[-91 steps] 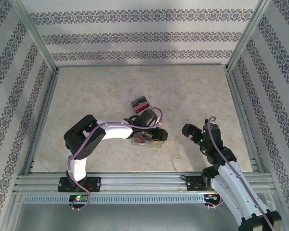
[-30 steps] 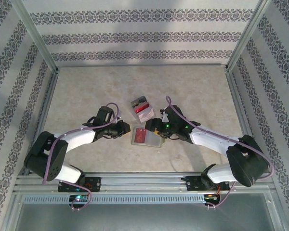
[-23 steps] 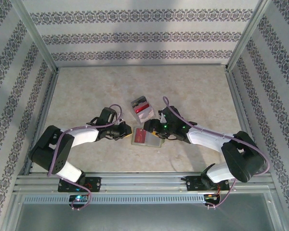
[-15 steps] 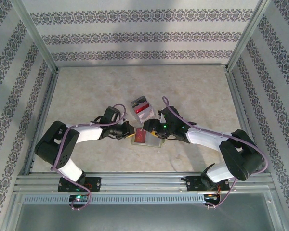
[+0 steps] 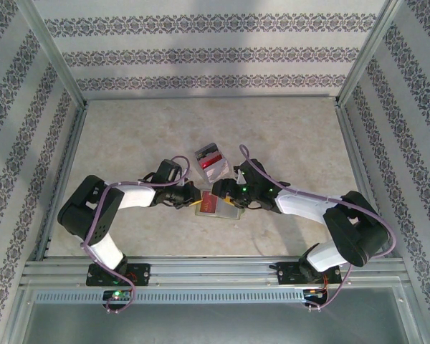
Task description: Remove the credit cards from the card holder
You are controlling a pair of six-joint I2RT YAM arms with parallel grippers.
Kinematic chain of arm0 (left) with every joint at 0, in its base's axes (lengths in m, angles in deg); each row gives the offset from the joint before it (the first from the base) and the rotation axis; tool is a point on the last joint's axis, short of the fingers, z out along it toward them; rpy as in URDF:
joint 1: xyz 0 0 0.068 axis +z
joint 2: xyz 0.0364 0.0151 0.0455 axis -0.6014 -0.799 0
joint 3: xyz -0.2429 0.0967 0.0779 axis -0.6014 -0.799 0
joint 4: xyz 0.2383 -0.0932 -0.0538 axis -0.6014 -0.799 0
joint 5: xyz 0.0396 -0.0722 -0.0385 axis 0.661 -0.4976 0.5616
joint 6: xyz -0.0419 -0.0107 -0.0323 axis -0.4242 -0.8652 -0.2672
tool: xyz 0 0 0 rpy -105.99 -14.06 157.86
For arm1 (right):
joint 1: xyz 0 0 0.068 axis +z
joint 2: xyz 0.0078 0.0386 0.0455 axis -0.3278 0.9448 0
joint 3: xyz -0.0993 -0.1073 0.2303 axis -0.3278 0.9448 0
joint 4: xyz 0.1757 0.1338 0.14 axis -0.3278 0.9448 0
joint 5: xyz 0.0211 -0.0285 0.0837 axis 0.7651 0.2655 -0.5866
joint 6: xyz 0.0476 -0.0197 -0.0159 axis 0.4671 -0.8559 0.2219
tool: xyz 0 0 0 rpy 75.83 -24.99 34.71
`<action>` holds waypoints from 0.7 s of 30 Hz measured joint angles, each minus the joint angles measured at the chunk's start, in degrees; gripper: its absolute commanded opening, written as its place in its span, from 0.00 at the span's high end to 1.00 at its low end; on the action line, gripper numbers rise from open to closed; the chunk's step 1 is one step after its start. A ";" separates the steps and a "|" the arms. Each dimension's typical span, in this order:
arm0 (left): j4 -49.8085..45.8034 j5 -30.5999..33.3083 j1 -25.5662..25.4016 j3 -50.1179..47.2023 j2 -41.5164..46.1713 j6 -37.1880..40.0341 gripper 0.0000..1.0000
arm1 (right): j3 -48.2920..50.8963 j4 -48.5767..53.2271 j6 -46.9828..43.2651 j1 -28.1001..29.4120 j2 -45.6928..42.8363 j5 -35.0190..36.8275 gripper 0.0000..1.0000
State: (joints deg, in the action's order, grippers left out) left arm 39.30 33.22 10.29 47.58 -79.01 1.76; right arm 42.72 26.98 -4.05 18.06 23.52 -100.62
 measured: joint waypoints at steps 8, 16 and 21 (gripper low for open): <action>0.02 0.28 0.00 0.00 -0.26 0.02 0.92 | 0.00 0.00 0.22 0.61 1.31 -0.15 0.36; 0.26 0.61 0.00 -0.24 -0.26 0.04 0.92 | 0.00 -0.11 1.33 2.32 2.97 -0.15 0.43; 0.98 0.61 0.00 -0.55 -0.26 0.04 0.92 | -0.02 -0.70 1.70 2.84 4.48 -0.13 0.48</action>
State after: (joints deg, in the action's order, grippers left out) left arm 40.28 33.84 10.29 47.03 -79.27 1.80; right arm 42.70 26.28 -2.35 20.90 28.00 -100.75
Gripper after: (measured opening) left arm 0.079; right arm 0.538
